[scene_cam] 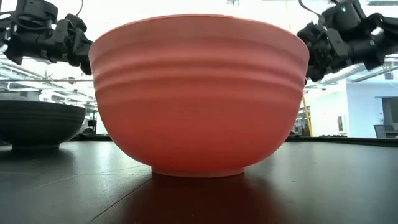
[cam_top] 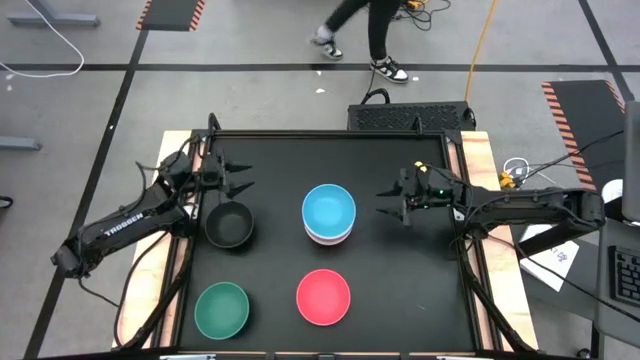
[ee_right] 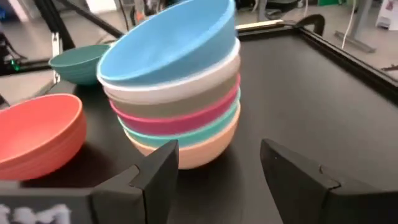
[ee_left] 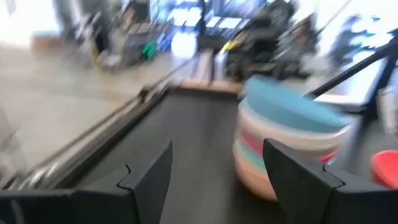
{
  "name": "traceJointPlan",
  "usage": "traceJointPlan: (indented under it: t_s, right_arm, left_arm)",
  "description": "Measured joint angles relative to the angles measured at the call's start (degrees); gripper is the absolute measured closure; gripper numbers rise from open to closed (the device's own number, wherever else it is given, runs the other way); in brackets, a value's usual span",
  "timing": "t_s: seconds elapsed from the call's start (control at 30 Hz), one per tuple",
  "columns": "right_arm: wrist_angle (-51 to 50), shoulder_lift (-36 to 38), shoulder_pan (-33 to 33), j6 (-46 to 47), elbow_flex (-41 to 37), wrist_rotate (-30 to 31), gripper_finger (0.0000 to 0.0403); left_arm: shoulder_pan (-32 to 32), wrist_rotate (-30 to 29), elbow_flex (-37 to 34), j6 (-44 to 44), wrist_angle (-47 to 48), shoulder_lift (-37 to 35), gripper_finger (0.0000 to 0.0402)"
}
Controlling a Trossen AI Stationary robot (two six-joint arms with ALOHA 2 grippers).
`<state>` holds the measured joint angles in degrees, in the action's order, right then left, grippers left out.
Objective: Nest bowls inside each other
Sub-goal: Stack the black bowl on top of the blue bowl
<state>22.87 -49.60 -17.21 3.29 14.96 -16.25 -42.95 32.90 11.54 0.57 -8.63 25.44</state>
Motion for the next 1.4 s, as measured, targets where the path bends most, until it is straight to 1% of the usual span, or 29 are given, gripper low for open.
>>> traceJointPlan:
  t_s: [0.07, 0.1, 0.13, 0.2, 0.27, 0.37, 0.43, 0.5, 0.57, 0.67, 0.73, 0.77, 0.83, 0.87, 0.93, 1.1, 1.17, 1.27, 1.4]
  right_arm:
    - [3.9, 0.0, -1.5, 1.7, -3.2, -1.9, 0.0183]
    - [5.8, 0.0, -2.1, 2.6, -4.7, -2.3, 0.0183]
    - [8.3, 0.0, -2.6, 3.2, -5.9, -3.2, 0.0183]
    - [12.8, 0.0, -3.2, 3.6, -8.0, -3.9, 0.0183]
    - [14.8, 0.0, -3.4, 3.8, -9.7, -4.0, 0.0183]
    - [17.8, -0.1, -3.4, 3.9, -11.7, -4.9, 0.0183]
    - [19.4, 0.1, -3.4, 3.7, -12.7, -4.9, 0.0183]
    - [19.0, -0.1, -3.4, 3.3, -13.2, -4.9, 0.0183]
    - [18.9, -0.1, -3.4, 2.7, -13.5, -4.9, 0.0183]
    - [19.0, -0.1, -3.4, 1.5, -13.8, -4.9, 0.0183]
    - [19.0, -0.1, -3.4, 0.5, -13.8, -4.9, 0.0183]
    - [19.1, -0.1, -3.4, 0.1, -13.8, -4.9, 0.0183]
    - [19.9, -0.1, -3.4, -0.4, -13.8, -4.9, 0.0183]
    - [20.5, -0.1, -3.4, -0.6, -13.9, -4.9, 0.0183]
    - [21.5, -0.1, -3.4, -0.7, -13.9, -4.9, 0.0183]
    - [22.3, -0.1, -3.4, -0.6, -13.9, -4.9, 0.0183]
    - [21.9, -0.1, -3.4, -0.3, -13.9, -4.9, 0.0183]
    - [21.5, -0.1, -3.4, 0.6, -13.9, -5.8, 0.0183]
    - [21.5, -0.1, -3.4, 1.4, -13.9, -8.0, 0.0183]
  left_arm:
    - [0.0, -4.6, 3.0, 2.6, 8.8, 0.1, 0.0147]
    - [0.0, -6.7, 4.5, 4.0, 11.7, 0.2, 0.0147]
    - [0.1, -8.1, 5.4, 4.6, 12.3, 0.3, 0.0147]
    - [0.1, -7.0, 7.2, 5.6, 11.5, 0.1, 0.0147]
    - [0.4, -4.4, 9.6, 6.7, 11.5, -0.2, 0.0147]
    - [1.3, -3.4, 13.5, 6.8, 11.6, -0.2, 0.0147]
    - [2.0, -3.6, 16.4, 6.9, 12.2, -0.3, 0.0147]
    - [2.5, -7.1, 19.7, 6.9, 15.0, -0.4, 0.0147]
    - [2.9, -12.9, 23.7, 8.0, 22.5, -0.1, 0.0147]
    - [3.0, -21.4, 30.4, 11.1, 38.6, 1.9, 0.0147]
    - [3.0, -25.7, 34.5, 11.6, 49.4, 4.5, 0.0147]
    - [3.0, -26.5, 35.9, 11.5, 53.7, 6.0, 0.0147]
    - [2.9, -26.0, 37.4, 11.2, 60.6, 8.9, 0.0147]
    - [3.0, -24.1, 37.5, 10.6, 61.6, 10.1, 0.0147]
    - [3.0, -20.7, 37.2, 8.9, 61.7, 12.3, 0.0147]
    - [2.9, -20.4, 34.1, 8.3, 63.2, 18.4, 0.0147]
    - [2.9, -17.8, 33.1, 9.4, 63.7, 20.3, 0.0147]
    - [2.9, -13.2, 33.9, 11.4, 64.6, 22.2, 0.0147]
    - [2.8, -12.4, 36.1, 14.0, 71.6, 23.5, 0.0147]
